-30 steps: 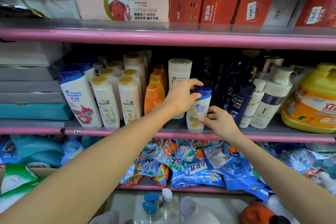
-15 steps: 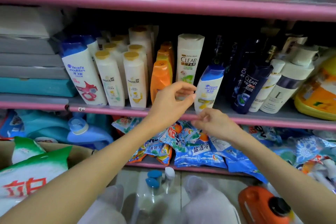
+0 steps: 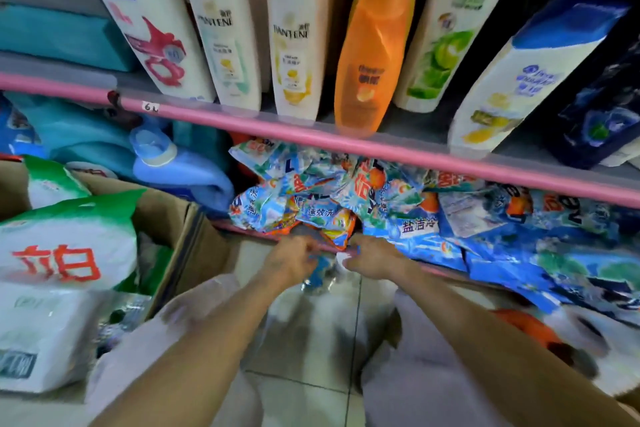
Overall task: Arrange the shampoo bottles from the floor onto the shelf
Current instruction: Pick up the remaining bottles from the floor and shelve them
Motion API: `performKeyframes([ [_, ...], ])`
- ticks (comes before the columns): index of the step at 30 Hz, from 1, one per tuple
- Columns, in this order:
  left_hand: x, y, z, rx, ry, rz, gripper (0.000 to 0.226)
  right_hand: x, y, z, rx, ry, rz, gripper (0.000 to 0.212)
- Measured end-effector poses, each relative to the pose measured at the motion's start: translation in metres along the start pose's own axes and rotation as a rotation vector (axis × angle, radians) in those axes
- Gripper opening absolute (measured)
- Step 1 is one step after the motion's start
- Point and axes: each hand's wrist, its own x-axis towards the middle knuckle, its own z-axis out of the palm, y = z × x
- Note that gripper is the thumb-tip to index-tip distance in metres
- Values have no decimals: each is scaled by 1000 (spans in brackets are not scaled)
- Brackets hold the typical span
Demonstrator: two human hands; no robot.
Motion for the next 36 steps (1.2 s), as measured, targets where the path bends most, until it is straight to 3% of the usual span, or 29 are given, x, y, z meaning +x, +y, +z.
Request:
performKeyframes([
  [4, 21, -21, 37, 112, -110, -36, 48, 38, 9, 41, -110, 1, -8, 47],
  [11, 39, -25, 83, 492, -50, 149, 46, 73, 21, 81, -307, 62, 11, 56],
  [14, 37, -19, 94, 606, 47, 198, 43, 85, 29, 91, -256, 76, 24, 60],
  [16, 33, -17, 97, 649, 54, 248, 30, 90, 32, 98, -205, 83, 34, 62],
  [20, 30, -22, 103, 784, 98, 190, 13, 97, 36, 111, -139, 135, 43, 61],
  [23, 31, -24, 110, 769, 86, 191, 29, 102, 38, 118, -145, 157, 39, 59],
  [26, 33, -27, 114, 868, 127, 265, 7, 105, 38, 123, -107, 199, 48, 47],
  [30, 30, -32, 127, 957, 90, 412, 25, 102, 41, 130, -77, 184, 104, 38],
  [32, 32, -35, 138, 976, -7, 441, 34, 100, 43, 132, -89, 174, 134, 40],
  [36, 30, -33, 143, 1006, -48, 440, 34, 102, 44, 133, -111, 141, 158, 47],
])
